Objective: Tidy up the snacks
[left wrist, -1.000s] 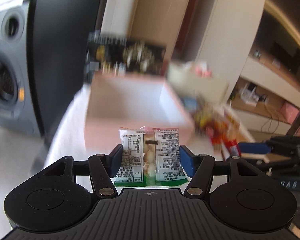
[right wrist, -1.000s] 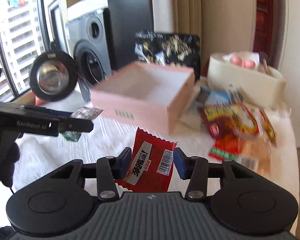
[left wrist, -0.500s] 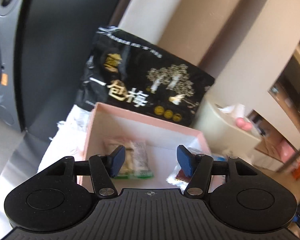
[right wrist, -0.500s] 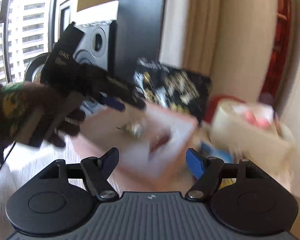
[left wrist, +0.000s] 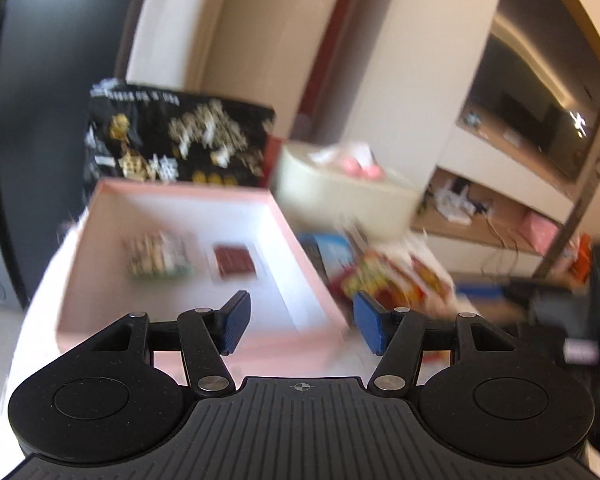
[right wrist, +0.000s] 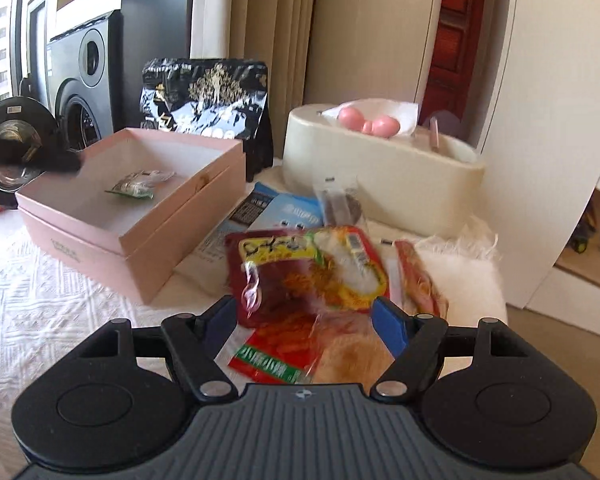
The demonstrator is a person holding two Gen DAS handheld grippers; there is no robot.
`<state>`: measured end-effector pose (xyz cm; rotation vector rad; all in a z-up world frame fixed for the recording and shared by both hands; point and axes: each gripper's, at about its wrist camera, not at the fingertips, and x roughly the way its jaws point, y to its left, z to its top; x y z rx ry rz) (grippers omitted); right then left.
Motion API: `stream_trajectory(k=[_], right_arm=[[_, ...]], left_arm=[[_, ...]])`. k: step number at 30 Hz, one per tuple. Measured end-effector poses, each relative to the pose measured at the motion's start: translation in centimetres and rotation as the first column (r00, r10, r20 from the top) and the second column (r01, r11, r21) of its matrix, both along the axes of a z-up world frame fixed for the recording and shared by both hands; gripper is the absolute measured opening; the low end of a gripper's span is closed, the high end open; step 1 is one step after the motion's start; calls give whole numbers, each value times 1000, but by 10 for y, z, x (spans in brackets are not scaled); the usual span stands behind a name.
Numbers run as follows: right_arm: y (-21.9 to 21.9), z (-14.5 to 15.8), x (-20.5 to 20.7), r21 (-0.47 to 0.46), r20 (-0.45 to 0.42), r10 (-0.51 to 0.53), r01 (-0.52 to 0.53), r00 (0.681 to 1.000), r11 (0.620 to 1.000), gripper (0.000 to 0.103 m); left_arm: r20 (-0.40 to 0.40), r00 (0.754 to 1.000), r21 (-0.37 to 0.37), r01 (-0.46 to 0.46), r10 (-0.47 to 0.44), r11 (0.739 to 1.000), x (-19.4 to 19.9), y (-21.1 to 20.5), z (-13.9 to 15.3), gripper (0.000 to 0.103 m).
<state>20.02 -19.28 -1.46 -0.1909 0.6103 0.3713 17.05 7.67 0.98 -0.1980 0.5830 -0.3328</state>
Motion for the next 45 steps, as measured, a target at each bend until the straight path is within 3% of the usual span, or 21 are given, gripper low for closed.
stream_trajectory(k=[5,8,11,14,21,27,34,38,40,42,45], right_arm=[[-7,14,22,-18,55,-59,60,997,998,75],[-32,14,64,71,-66,-146,151,987,986,75],[-61,-1,107,162,-237,-195,237,952,958,75],[-75,-20,127,200,-333,-205,281,921,938,73],[-91,-20,106,250,-358,-181,281,916,926,41],[-99,-5,61,268,-353,-126,230,927,936,29],[-67,4,8,381,-385,49,110,921,918,28],[-36,14,-12,402,-339,152,-3,928,916,28],[-30,21,-20,349,-290,125,-17,949,937,35],[-34,25,-27,313,-264,94,-7,960,950,53],[-47,25,-40,309,-272,90,-1,958,951,57]], left_arm=[[-126,992,32,18,-14,999,-10,-10,-35,63],[-181,984,10,6,-4,1000,-12,-9,-49,62],[-184,983,-14,-5,2,1000,-12,-7,-52,62],[-186,982,-22,-10,6,1000,-15,-6,-54,62],[-223,974,-30,-46,38,998,-21,-2,-59,62],[-221,975,-30,-32,25,999,-31,-8,-54,62],[-208,978,-10,16,-18,1000,-44,-27,-46,62],[-196,980,8,41,-38,999,-55,-33,-38,62],[-198,979,16,45,-41,999,-62,-33,-36,62],[-222,973,-6,58,-58,998,-67,-33,-36,62],[-286,947,-109,123,-149,986,-72,-34,-39,62]])
